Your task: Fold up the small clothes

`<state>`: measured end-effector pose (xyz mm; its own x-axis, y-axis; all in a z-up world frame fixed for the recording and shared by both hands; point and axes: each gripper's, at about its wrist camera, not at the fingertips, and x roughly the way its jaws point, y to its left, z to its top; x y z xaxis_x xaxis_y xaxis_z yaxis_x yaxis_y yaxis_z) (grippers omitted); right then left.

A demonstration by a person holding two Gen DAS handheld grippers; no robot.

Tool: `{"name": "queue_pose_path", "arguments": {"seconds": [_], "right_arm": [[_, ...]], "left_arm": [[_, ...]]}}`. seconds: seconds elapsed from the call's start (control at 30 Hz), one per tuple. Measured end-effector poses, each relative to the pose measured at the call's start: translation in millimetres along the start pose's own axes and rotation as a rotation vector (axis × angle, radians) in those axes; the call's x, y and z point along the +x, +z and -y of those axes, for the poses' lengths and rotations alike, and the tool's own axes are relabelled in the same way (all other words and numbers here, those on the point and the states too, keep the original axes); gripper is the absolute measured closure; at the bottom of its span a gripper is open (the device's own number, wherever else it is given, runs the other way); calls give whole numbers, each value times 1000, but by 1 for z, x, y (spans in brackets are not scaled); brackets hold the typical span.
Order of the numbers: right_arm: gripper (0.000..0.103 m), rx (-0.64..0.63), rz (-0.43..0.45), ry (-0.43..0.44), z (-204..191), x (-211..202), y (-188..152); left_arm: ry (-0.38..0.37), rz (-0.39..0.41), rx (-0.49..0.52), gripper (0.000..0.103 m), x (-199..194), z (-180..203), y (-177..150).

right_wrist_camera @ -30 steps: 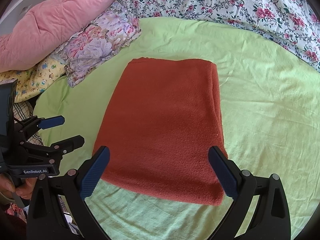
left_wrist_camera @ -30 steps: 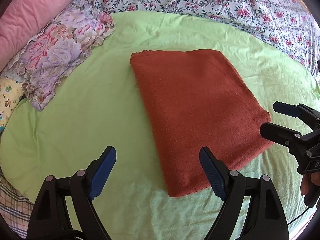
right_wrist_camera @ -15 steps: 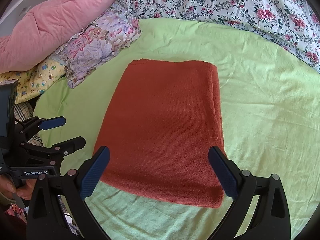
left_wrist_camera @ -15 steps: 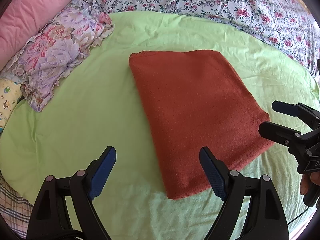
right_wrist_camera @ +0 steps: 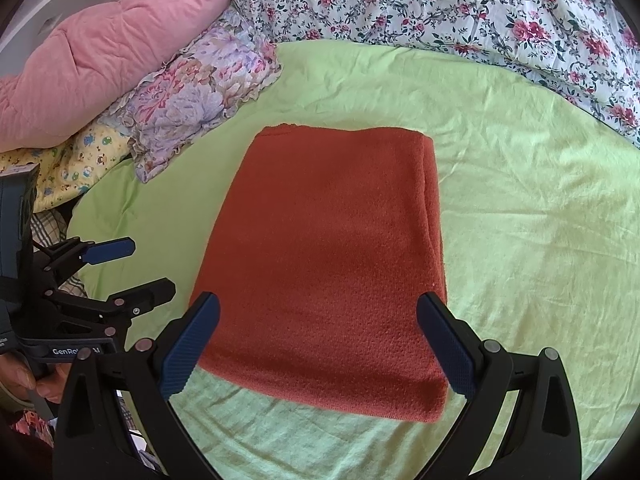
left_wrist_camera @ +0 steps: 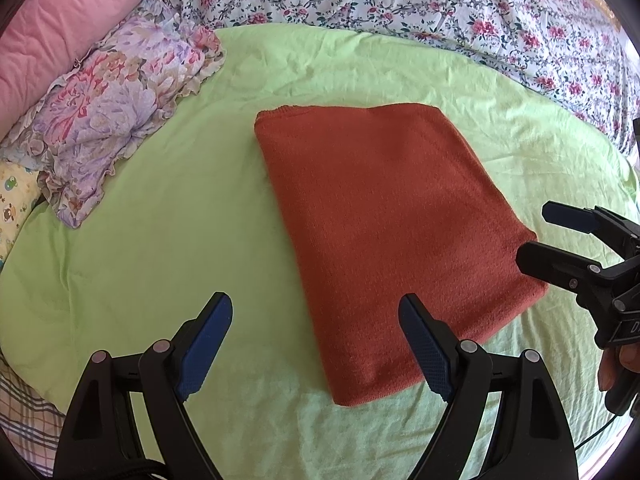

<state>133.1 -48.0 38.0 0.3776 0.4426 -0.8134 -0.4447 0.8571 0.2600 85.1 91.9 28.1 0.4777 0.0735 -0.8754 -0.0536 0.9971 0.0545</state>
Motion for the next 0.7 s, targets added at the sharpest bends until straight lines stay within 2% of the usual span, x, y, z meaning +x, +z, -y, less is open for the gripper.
{"name": "queue_pose_path", "arguments": {"seconds": [0.7], "right_arm": [[4, 17, 1, 3, -3, 5, 5]], "left_arm": [[25, 0, -9, 17, 7, -6, 10]]}}
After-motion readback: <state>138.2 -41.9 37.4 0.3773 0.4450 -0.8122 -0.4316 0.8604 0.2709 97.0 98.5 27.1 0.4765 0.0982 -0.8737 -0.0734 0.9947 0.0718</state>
